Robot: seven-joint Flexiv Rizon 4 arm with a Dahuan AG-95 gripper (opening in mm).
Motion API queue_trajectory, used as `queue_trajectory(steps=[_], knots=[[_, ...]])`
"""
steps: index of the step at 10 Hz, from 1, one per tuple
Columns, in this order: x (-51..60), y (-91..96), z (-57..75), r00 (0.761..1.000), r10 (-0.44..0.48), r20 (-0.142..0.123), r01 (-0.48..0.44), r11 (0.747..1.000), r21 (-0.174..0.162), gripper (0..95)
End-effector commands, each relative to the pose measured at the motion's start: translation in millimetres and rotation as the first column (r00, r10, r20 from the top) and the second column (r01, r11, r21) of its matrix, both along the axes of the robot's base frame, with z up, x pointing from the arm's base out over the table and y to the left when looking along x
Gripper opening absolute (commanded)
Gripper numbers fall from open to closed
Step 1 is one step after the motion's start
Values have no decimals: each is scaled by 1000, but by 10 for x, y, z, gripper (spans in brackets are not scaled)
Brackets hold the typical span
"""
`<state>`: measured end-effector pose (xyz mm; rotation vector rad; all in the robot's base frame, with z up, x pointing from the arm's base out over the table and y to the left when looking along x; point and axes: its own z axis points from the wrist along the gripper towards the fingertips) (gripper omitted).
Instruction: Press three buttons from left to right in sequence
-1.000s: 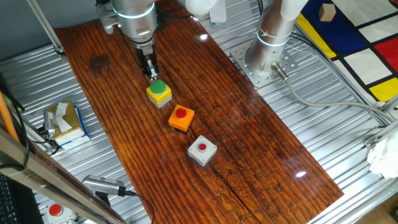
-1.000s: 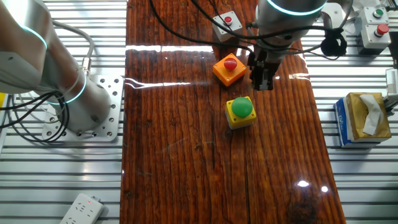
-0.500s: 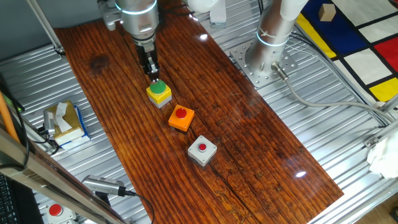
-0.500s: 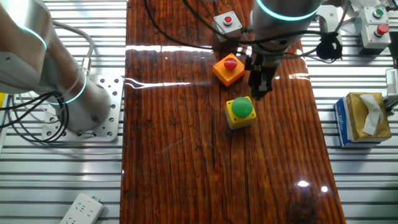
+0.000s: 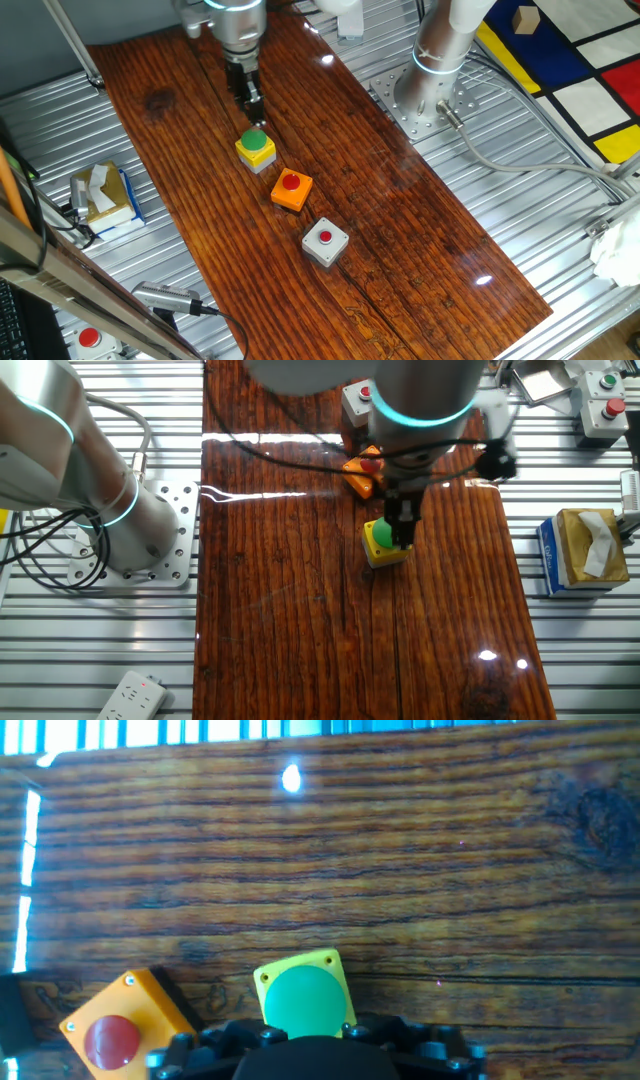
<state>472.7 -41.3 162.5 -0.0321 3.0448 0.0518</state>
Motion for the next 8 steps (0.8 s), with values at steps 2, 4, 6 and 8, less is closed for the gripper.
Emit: queue_trajectory(steps=[2, 4, 6, 8], knots=[[9, 127, -27, 998, -60, -13, 60, 998, 6, 950], [15, 221, -66, 997, -84, 0, 84, 996, 14, 950], [25, 343, -111, 993, -113, 14, 113, 993, 25, 950], [27, 472, -158, 990, -137, 27, 136, 990, 30, 950]])
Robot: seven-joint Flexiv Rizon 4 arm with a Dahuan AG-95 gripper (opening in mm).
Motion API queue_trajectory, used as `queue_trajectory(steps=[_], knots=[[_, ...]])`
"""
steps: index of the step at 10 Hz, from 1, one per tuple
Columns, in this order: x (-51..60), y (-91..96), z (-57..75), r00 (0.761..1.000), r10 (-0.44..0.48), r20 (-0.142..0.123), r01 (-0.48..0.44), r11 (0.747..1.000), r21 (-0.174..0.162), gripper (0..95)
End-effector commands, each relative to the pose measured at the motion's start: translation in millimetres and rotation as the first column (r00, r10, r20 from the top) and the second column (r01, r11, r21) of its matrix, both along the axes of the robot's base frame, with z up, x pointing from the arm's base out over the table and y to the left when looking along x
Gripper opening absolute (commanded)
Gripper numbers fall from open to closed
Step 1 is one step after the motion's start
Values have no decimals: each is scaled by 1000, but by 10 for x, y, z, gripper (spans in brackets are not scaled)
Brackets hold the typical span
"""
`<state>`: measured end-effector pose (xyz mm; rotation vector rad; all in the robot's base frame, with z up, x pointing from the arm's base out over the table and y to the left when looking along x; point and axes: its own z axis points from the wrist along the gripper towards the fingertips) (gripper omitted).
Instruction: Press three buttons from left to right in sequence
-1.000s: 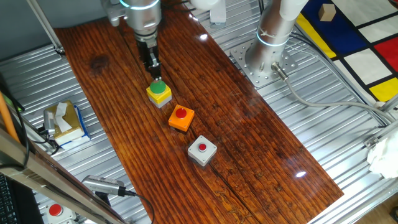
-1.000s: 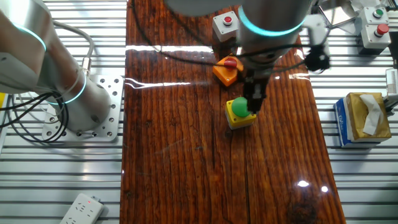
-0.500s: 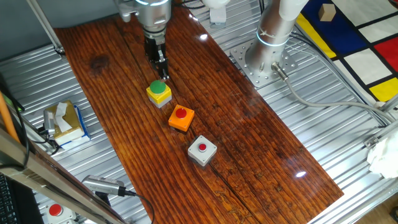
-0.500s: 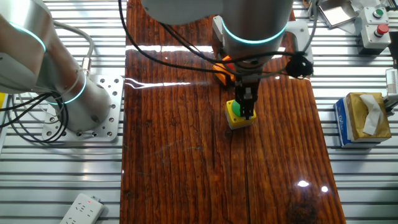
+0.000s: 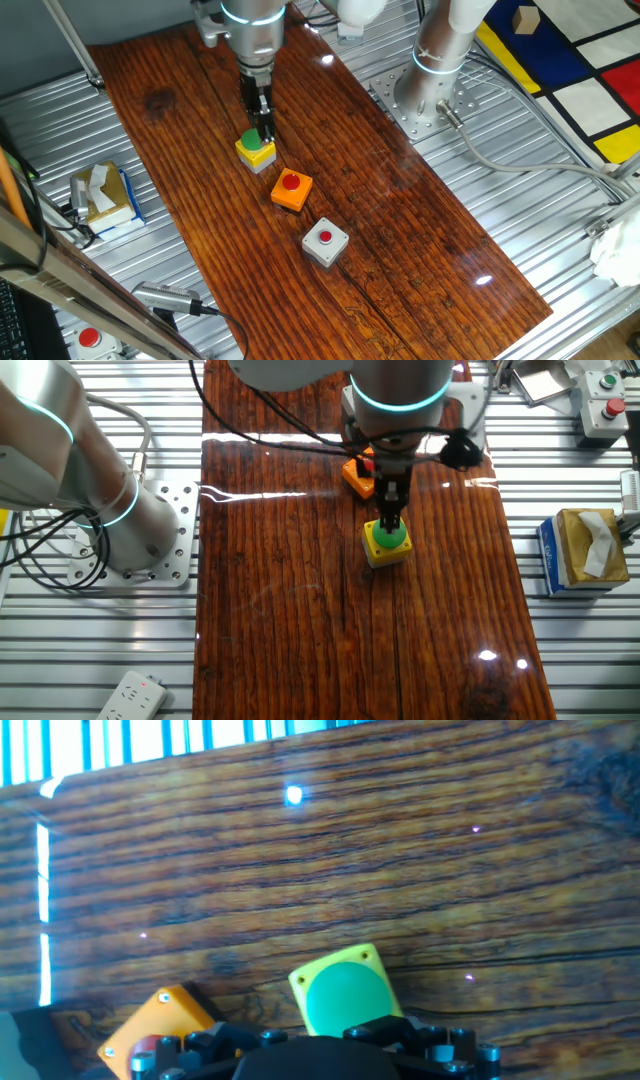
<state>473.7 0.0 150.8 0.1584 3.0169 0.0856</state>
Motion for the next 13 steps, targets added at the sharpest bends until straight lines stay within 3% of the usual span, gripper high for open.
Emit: queue_trajectory(steps=[1, 8, 13], knots=[[21, 108, -53, 1000, -18, 10, 18, 1000, -1, 950], [36, 546, -126, 997, -80, 14, 80, 997, -2, 950], [24, 739, -152, 993, -116, 27, 116, 993, 7, 950]])
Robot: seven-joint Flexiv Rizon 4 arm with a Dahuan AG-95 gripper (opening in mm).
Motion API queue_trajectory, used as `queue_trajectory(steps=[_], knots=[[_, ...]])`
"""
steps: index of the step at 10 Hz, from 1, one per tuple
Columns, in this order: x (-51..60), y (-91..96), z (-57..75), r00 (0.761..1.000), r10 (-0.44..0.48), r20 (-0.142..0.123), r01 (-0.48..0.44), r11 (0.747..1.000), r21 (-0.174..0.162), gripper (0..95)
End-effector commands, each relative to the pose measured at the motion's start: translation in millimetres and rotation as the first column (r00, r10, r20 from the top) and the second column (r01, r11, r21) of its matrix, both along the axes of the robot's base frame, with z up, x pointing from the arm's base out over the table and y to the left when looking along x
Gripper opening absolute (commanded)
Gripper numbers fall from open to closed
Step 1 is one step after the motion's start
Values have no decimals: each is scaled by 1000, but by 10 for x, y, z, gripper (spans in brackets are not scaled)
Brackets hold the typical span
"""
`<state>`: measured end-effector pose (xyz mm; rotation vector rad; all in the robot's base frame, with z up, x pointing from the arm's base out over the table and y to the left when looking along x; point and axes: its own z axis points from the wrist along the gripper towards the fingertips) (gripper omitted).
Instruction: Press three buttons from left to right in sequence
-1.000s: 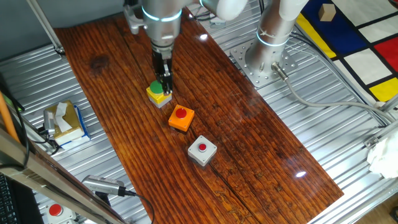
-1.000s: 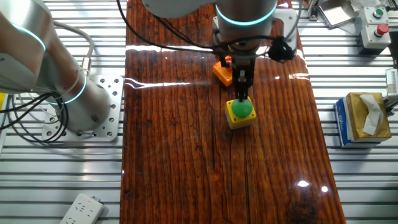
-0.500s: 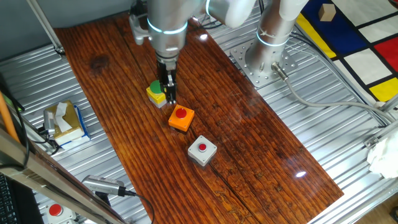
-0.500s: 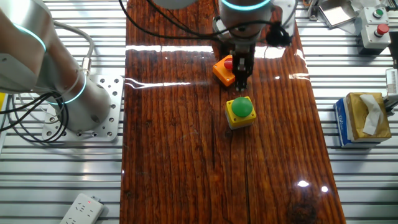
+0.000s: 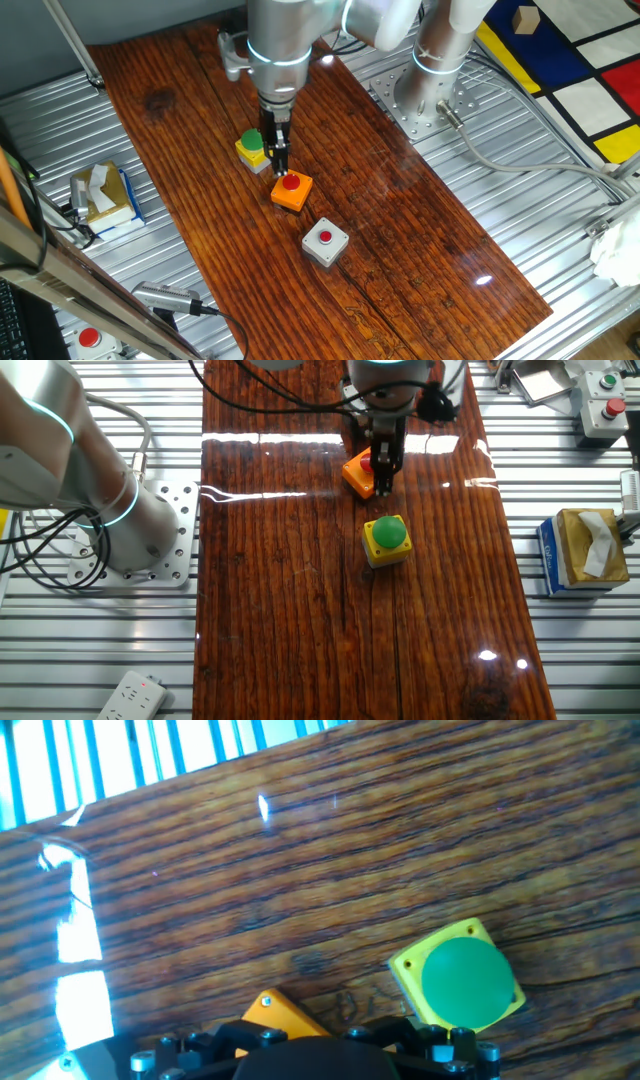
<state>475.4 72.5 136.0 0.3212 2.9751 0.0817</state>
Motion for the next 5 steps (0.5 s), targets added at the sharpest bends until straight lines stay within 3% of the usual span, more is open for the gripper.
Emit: queue_trajectory(steps=[1, 5], knots=[[9, 62, -15, 1000, -14, 6, 14, 1000, 3, 950], [34, 214, -57, 999, -41, 15, 41, 999, 6, 950]])
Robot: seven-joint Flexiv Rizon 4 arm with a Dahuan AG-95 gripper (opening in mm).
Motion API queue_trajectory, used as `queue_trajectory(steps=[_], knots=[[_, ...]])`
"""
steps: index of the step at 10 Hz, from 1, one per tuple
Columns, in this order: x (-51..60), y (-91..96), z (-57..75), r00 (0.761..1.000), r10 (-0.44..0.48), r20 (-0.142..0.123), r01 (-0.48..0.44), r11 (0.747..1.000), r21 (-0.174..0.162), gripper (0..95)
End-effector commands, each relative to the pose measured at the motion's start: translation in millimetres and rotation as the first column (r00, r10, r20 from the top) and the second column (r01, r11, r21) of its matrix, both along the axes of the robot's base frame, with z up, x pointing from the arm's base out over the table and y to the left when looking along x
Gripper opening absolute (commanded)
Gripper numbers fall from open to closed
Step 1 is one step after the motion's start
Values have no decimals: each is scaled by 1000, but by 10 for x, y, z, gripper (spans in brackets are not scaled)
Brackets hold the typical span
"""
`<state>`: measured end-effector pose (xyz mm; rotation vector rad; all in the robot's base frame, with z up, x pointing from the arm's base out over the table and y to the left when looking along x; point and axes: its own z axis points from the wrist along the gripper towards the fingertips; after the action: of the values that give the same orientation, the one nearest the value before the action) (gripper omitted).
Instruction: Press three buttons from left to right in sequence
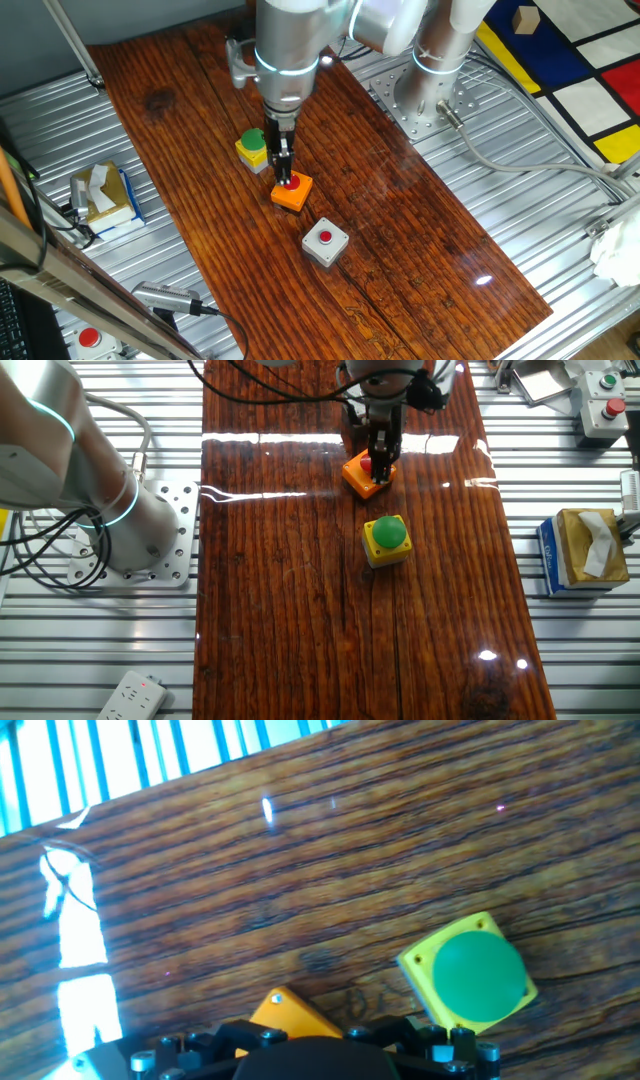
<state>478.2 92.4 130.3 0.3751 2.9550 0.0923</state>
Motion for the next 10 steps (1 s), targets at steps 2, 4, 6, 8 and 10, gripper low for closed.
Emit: queue_trajectory(steps=[2, 4, 6, 8, 10], knots=[[41, 89, -21, 1000, -8, 4, 8, 1000, -4, 950], [97, 152, -21, 1000, -6, 9, 6, 1000, -2, 950], [175, 260, 23, 1000, -4, -19, 4, 1000, -6, 950], [199, 312, 68, 997, 28, -76, -30, 999, -20, 950], [209, 335, 89, 987, 38, -157, -44, 999, -32, 950]])
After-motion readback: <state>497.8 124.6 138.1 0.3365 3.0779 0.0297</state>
